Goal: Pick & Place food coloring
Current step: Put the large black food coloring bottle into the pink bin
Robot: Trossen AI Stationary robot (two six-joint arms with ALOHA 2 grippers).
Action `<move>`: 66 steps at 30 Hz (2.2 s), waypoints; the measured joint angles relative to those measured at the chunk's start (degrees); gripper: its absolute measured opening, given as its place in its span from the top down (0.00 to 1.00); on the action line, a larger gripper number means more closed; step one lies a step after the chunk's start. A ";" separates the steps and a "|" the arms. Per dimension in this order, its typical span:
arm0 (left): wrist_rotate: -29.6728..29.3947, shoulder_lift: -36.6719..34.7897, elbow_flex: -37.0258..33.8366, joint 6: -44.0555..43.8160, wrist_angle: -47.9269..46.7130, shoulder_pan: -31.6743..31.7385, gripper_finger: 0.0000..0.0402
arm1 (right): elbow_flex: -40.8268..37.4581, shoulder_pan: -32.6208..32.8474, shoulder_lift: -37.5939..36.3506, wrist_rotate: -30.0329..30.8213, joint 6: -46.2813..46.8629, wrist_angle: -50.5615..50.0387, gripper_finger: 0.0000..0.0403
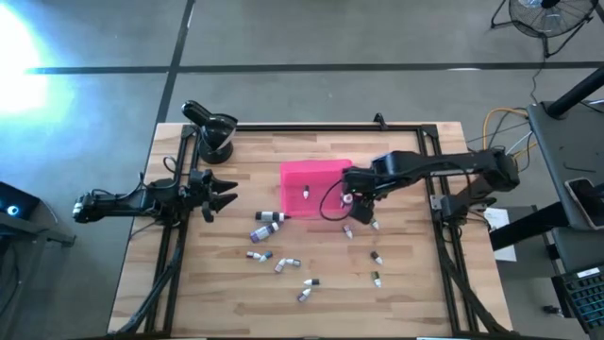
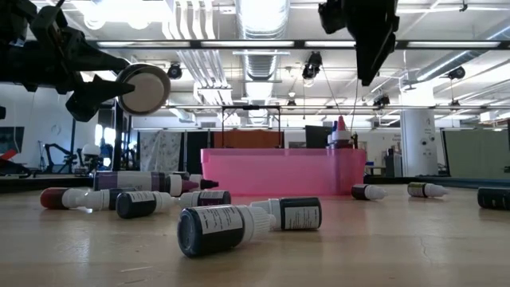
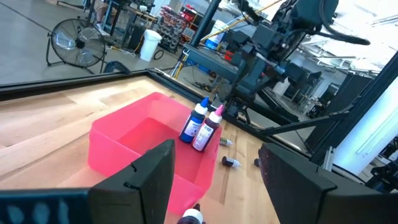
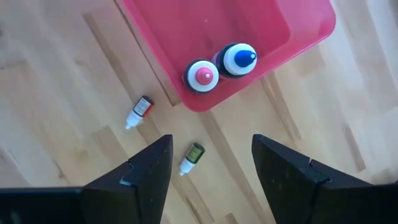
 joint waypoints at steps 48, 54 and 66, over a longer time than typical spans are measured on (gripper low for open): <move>2.53 46.77 31.21 -7.49 -18.57 0.15 0.48 | -18.13 1.04 -16.15 9.03 13.15 11.78 0.47; 2.46 58.41 35.72 3.72 -18.57 0.29 0.48 | -19.55 2.61 -16.17 8.94 13.09 11.85 0.47; 7.94 75.67 38.90 9.14 -12.34 0.33 0.48 | -21.31 3.83 -16.15 8.90 13.51 12.18 0.47</move>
